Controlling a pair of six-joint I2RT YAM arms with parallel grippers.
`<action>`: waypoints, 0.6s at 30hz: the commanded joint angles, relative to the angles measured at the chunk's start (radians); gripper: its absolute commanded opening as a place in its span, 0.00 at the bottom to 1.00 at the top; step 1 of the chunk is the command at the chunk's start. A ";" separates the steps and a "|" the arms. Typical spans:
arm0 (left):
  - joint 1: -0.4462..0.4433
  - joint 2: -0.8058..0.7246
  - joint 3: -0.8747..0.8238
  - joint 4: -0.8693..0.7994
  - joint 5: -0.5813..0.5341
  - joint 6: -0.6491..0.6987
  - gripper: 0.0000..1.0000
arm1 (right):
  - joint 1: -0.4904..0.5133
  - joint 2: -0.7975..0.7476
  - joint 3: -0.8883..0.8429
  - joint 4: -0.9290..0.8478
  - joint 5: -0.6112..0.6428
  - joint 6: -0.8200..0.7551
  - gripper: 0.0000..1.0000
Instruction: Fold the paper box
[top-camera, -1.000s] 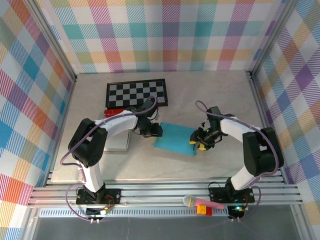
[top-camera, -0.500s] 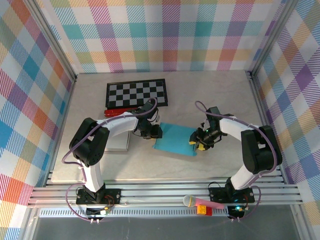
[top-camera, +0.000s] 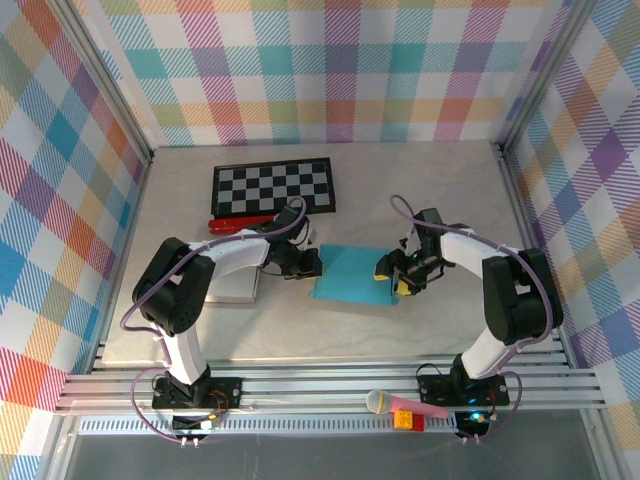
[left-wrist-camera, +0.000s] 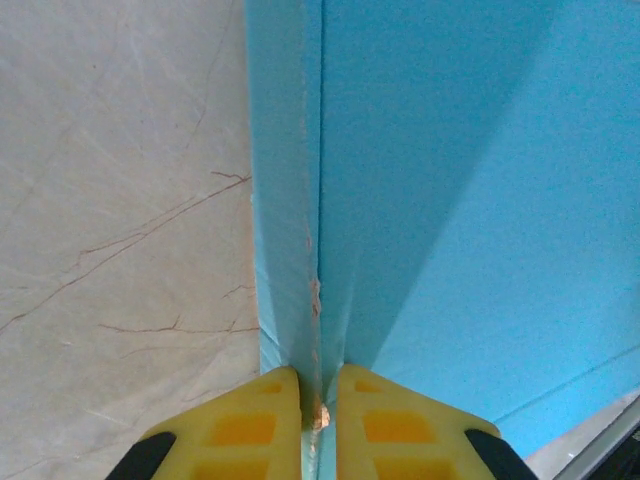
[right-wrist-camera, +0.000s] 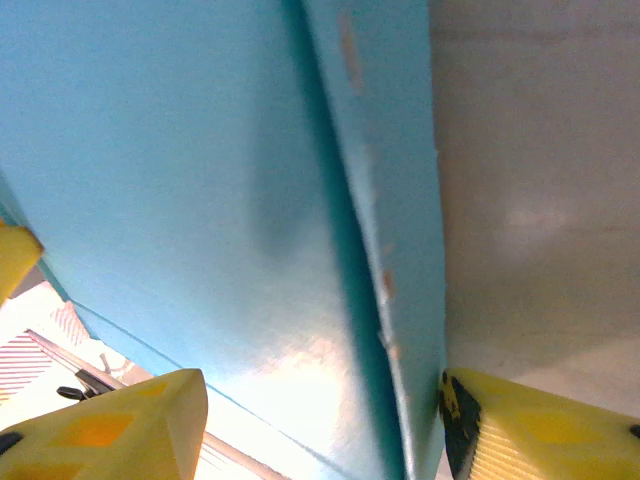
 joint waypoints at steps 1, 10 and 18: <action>0.012 0.009 -0.047 -0.021 -0.013 -0.004 0.08 | -0.031 0.012 0.044 -0.011 -0.043 -0.046 0.65; 0.064 0.004 -0.106 0.043 0.051 -0.014 0.03 | -0.074 0.082 0.130 -0.045 -0.117 -0.131 0.75; 0.113 0.008 -0.168 0.129 0.085 -0.053 0.03 | -0.075 0.068 0.075 -0.012 -0.146 -0.157 0.82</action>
